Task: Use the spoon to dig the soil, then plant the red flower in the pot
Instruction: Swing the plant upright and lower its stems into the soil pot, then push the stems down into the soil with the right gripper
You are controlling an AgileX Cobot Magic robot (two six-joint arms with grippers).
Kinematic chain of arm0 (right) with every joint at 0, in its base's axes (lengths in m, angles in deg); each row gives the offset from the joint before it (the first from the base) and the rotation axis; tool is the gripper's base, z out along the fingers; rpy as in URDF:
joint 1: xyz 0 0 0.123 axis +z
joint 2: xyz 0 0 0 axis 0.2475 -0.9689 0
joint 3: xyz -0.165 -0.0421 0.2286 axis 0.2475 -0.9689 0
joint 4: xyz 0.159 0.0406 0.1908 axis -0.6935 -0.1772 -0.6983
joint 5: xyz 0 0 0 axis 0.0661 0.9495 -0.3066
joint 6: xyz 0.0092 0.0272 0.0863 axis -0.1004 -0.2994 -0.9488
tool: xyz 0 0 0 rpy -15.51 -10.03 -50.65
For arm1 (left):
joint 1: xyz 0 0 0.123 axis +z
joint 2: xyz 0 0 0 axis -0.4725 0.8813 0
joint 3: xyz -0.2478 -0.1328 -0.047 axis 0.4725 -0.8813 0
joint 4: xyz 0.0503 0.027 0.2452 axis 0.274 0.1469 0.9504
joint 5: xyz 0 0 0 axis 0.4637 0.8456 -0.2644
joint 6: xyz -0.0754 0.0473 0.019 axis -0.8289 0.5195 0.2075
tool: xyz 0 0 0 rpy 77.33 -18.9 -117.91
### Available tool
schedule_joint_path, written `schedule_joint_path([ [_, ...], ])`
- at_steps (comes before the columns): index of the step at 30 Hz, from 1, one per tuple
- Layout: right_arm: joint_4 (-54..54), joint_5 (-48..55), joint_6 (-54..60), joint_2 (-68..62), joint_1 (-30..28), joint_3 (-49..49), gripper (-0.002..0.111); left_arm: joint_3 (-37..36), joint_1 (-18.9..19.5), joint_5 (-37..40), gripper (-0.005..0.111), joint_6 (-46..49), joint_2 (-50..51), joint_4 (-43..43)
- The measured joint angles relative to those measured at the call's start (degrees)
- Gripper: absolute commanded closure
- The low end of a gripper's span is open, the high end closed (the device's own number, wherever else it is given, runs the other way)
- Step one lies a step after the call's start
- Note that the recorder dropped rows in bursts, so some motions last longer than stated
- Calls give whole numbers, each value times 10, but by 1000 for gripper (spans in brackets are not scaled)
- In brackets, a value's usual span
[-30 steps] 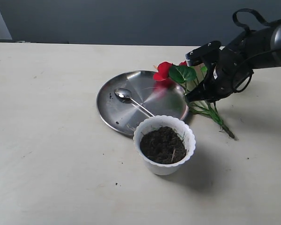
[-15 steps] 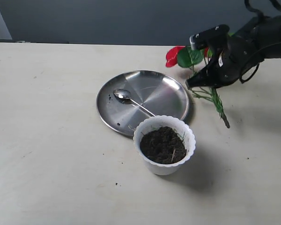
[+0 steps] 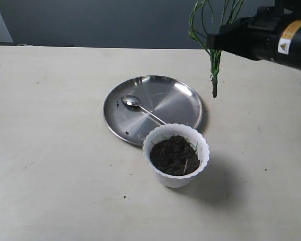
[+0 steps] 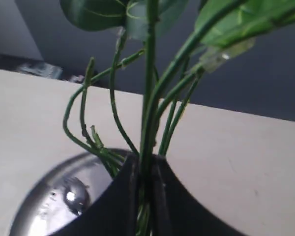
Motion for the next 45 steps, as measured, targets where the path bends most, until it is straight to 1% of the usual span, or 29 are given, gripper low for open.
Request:
schedule_joint_path([
  [3, -20, -114, -2, 36, 0, -79, 109, 0, 0, 0, 106, 0, 0, 0],
  [4, -26, -187, -3, 44, 0, -131, 109, 0, 0, 0, 106, 0, 0, 0],
  [5, -28, -232, -4, 45, 0, -159, 109, 0, 0, 0, 106, 0, 0, 0],
  [6, -32, -321, -4, 45, 0, -213, 109, 0, 0, 0, 106, 0, 0, 0],
  [7, -32, -356, 3, 45, 0, -238, 109, 0, 0, 0, 106, 0, 0, 0],
  [8, -32, -438, 34, 38, 0, -279, 109, 0, 0, 0, 106, 0, 0, 0],
  [10, -33, -523, 69, 22, 0, -316, 109, 0, 0, 0, 106, 0, 0, 0],
  [13, -18, -591, 83, -9, 0, -327, 109, 0, 0, 0, 106, 0, 0, 0],
  [21, 2, -601, 115, -133, 0, -323, 109, 0, 0, 0, 106, 0, 0, 0],
  [33, 51, -605, 114, -146, 0, -298, 109, 0, 0, 0, 106, 0, 0, 0],
  [37, 71, -609, 111, -177, 0, -297, 109, 0, 0, 0, 106, 0, 0, 0],
  [45, 75, -641, 108, -232, -1, -292, 109, 0, 0, 0, 106, 0, 0, 0],
])
